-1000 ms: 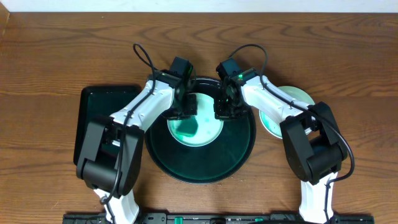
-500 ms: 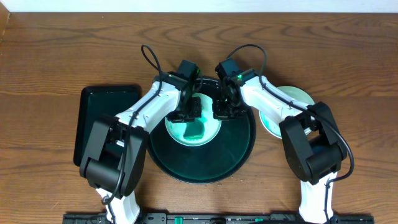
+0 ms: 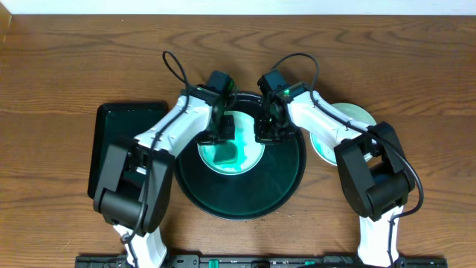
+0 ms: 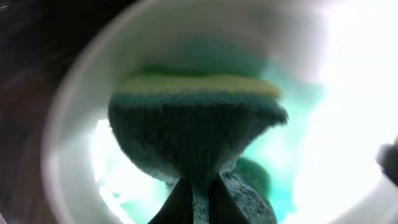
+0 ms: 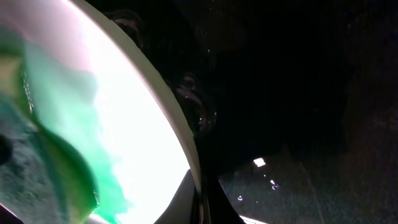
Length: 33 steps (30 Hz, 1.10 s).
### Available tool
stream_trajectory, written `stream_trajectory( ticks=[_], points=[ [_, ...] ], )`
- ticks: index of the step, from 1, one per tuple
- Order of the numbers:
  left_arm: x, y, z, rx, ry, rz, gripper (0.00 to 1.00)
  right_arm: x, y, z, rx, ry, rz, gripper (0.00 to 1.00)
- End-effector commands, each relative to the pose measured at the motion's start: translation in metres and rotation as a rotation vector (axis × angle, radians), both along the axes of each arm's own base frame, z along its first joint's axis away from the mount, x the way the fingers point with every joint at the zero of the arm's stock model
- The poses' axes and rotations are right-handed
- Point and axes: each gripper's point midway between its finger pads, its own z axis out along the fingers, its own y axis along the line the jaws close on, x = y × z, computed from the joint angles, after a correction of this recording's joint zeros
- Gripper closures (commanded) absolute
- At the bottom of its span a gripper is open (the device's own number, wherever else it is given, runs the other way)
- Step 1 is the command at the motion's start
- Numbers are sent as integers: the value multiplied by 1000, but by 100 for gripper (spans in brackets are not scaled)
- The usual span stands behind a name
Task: Clean dirty plates on tray and stack at the side
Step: 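Scrub the second pale green plate with the sponge in the left gripper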
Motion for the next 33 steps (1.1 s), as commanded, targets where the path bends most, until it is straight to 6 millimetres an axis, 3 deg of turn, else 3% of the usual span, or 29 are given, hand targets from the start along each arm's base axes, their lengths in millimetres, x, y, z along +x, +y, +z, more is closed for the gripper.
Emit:
stream_trajectory(
  ticks=[1, 4, 7, 11, 14, 17, 22, 27, 33],
  points=[
    [-23, -55, 5, -316, 64, -223, 93, -6, 0, 0, -10, 6, 1, 99],
    [-9, -58, 6, -327, 2, -230, 93, -6, 0, 0, -10, 6, 5, 99],
    [6, -48, 4, -284, -48, -209, 93, -6, 0, 0, -10, 6, 5, 99],
    [25, 8, -11, -7, -81, -10, 93, -6, 0, 0, -10, 5, 6, 99],
    [28, 53, -12, 209, -96, 100, 93, -6, 0, 0, -10, 5, 8, 99],
    [25, 74, -7, 315, -89, 141, 93, -6, 0, 0, -10, 5, 8, 99],
    [13, 72, -5, 312, -33, 145, 93, -6, 0, 0, -10, 5, 8, 99],
    [-2, 58, -3, 225, 35, 131, 93, -6, 0, 0, -11, 6, 8, 99],
    [1, 60, 33, 200, -35, 142, 93, -6, 0, 0, -11, 5, 12, 99]
  ],
)
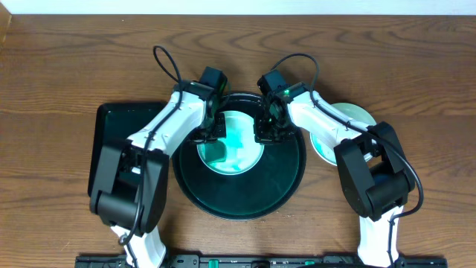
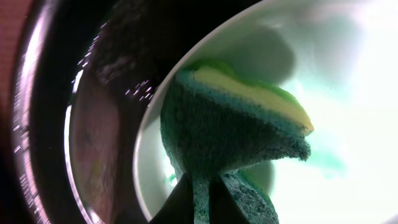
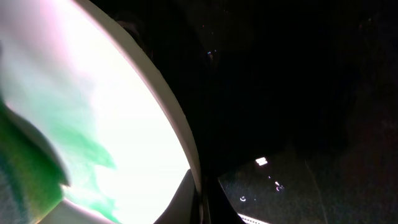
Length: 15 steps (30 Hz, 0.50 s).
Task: Clean dirty plates on tray and stack at the side
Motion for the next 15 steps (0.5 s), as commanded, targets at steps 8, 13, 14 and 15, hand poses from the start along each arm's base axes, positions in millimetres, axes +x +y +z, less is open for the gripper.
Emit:
stream_trajectory(
  ticks=[8, 13, 14, 15],
  points=[
    [2, 51, 95, 89, -241, 96, 93, -5, -1, 0, -15, 0, 12, 99],
    [-10, 82, 120, 106, -272, 171, 93, -1, 5, 6, 14, -34, 69, 99],
    [-12, 89, 121, 111, -266, 181, 93, 1, 6, 9, 18, -48, 84, 99],
    [-14, 96, 121, 119, -255, 189, 93, 4, 7, 13, 24, -67, 99, 99]
  ],
)
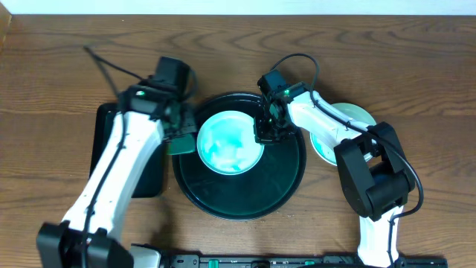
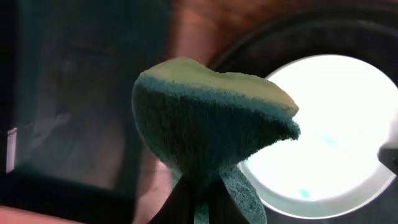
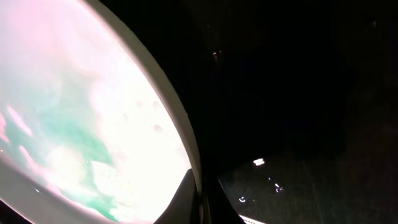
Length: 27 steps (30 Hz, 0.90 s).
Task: Clean dirty plates on tray and stack at the side
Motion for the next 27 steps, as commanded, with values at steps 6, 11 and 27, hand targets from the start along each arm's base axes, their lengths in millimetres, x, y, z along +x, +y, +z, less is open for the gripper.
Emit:
stream_trajectory(
  ticks=[6, 11, 27],
  points=[
    [-10, 66, -8, 55, 57, 136, 93, 22, -10, 41, -121, -244, 118, 99],
    [-16, 95, -12, 54, 76, 227, 93, 36, -27, 83, -343, -474, 132, 99],
    [-16, 113, -12, 51, 66, 289, 93, 3, -6, 209, -987, -1117, 244, 99]
  ],
)
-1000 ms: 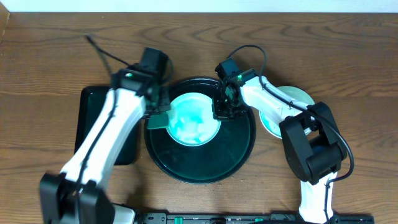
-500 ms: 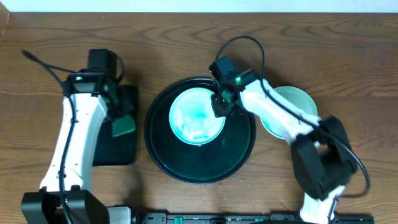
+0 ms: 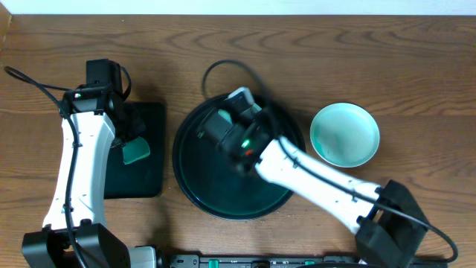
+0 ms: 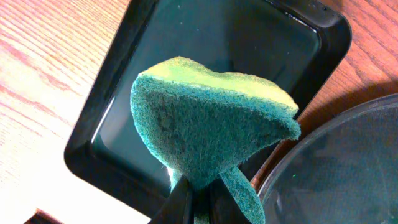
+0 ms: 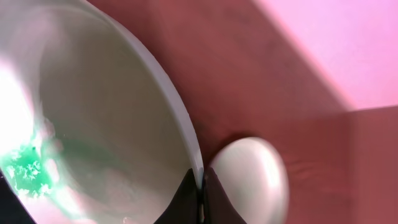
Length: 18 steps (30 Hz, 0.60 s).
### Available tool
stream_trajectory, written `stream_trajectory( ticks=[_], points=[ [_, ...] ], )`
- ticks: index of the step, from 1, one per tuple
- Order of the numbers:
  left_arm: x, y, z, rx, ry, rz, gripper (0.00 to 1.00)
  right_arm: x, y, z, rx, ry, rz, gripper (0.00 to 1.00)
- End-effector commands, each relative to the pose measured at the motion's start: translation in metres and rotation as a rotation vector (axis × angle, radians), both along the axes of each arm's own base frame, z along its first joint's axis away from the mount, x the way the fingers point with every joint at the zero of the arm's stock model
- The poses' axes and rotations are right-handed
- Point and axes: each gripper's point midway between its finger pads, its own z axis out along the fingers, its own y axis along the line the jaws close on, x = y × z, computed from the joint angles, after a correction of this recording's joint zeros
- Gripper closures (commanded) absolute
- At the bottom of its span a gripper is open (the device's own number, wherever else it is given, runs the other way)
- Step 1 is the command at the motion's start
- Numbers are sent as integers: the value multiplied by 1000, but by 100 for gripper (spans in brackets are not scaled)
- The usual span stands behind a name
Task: Clean dirty plates on tray and stack at the side
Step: 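Lift the second plate with the right gripper and stack it on the pile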
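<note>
My left gripper (image 4: 198,196) is shut on a green and yellow sponge (image 4: 211,124) and holds it over the black rectangular tray (image 4: 249,43). In the overhead view the sponge (image 3: 136,152) hangs above that tray's right half. My right gripper (image 5: 200,186) is shut on the rim of a white plate (image 5: 112,137) that carries faint green smears. It holds the plate tilted in the air. Beyond the held plate lies a second plate (image 5: 252,180) on the wood. In the overhead view the right arm (image 3: 297,167) is blurred across the round tray (image 3: 193,179), and the held plate cannot be made out there.
A pale green plate (image 3: 344,134) lies on the wooden table to the right of the round black tray. The rectangular tray (image 3: 152,119) lies left of the round one. The round tray's rim (image 4: 348,168) shows beside the sponge.
The left gripper has carried the sponge from the round tray's left edge to above the rectangular tray. The right gripper, still shut on the plate's rim, has lifted the plate off the round tray.
At first the sponge was pressed on the green-smeared plate in the round tray while the right gripper held its rim. It then sat further left on the plate. Later it was clear of a paler plate. Now the sponge is over the rectangular tray and the plate is lifted.
</note>
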Motion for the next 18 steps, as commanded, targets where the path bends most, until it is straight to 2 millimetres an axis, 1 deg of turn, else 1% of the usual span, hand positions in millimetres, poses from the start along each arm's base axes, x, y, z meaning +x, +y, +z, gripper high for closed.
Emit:
stream_trajectory(
  ticks=[1, 7, 11, 14, 16, 17, 18],
  points=[
    [-3, 3, -4, 15, 22, -9, 93, -2, -5, 56, -130, -262, -33, 99],
    [-3, 3, -4, 15, 22, -9, 93, -20, 6, 86, -193, -411, -20, 99],
    [-5, 3, -4, 14, 30, -9, 93, -23, 6, 96, -183, -442, -25, 99],
    [-5, 3, -4, 14, 30, -9, 93, -22, 5, 97, -175, -443, -27, 99],
    [-5, 3, -4, 13, 30, -9, 93, -22, 6, 94, -168, -428, -23, 99],
    [-5, 2, -5, 10, 30, -10, 93, -21, 7, 89, -155, -403, -16, 99],
    [-5, 1, -5, 3, 29, -11, 93, -20, 9, 80, -128, -355, 0, 99]
  ],
)
